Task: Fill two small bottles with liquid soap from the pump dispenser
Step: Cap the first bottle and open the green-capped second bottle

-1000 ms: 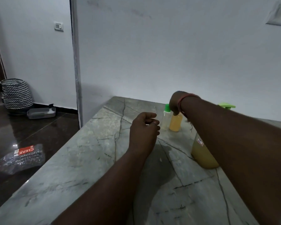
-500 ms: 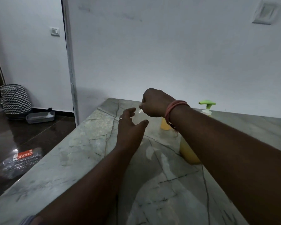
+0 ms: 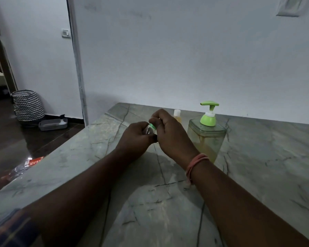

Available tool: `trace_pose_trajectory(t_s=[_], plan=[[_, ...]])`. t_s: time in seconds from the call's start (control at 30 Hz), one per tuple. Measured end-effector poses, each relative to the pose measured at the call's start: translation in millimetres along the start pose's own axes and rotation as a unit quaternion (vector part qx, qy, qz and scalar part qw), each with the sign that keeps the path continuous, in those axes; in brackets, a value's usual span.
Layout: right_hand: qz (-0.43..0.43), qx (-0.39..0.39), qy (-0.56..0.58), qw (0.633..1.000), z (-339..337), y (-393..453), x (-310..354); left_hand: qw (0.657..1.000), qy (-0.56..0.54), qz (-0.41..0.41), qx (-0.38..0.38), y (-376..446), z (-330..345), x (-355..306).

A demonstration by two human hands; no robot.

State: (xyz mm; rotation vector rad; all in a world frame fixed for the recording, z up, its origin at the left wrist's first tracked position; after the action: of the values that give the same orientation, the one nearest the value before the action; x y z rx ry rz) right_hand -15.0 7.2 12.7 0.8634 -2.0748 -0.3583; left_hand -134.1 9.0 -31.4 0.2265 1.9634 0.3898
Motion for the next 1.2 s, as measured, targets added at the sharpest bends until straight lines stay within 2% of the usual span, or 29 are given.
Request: trace_pose_trajectory(t_s=[0.13,0.33,0.5,0.63,0.8,0.9,1.03,1.1,1.2], plan=[[-0.043,0.004,0.034,0.998,3.1,-1.6,-0.5,0.998,-0.06,-0.001,0.022,-1.8,-0.4,-3.9],[-0.106,-0.009,0.022,0.994,1.3,-9.6,2.2,0.992,-0.106,-0.027,0.063,-4.1,1.4,-2.0],[-0.012,-0.085,0.058,0.995,-3.3,-11.1,-13.4,0.998,-0.055,0.003,0.028,-4.3,-0.2,-6.0],[-0.035,-0.09,0.029,0.995,-4.2,-7.8,-12.2,0.999,-0.014,0.027,0.034,-5.0,1.0,-7.9],[-0.064,-0.056,0.112,0.99,-1.2,-7.0,-3.4,0.991,-0.117,-0.01,0.071,-3.7,1.1,-1.8],[-0.054,-0.041,0.173,0.983,2.9,-9.1,-0.1,0.989,-0.119,-0.005,0.084,-2.7,3.4,-1.1],[0.032,-0.111,0.126,0.985,0.3,-13.4,-8.0,0.993,-0.074,0.008,0.088,-3.3,8.7,-0.7],[0.018,-0.137,0.094,0.986,-5.2,-14.1,-6.6,0.994,-0.069,0.012,0.087,-3.3,9.3,-0.2],[-0.015,-0.114,0.154,0.981,-7.8,-11.9,-0.3,0.992,-0.094,0.014,0.086,-1.3,7.2,-2.5]])
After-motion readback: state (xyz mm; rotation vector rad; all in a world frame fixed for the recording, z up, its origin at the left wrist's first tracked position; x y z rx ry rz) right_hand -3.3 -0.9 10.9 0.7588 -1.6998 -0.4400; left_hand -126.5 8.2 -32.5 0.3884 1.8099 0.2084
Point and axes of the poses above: each hand's wrist, its own y-axis towards the middle knuckle, its own z-axis out of the palm, x = y × z, the point moved 6 cm from there along y, towards the middle knuckle, and after that the axes turned 9 degrees about x, right-handed, at the moved point
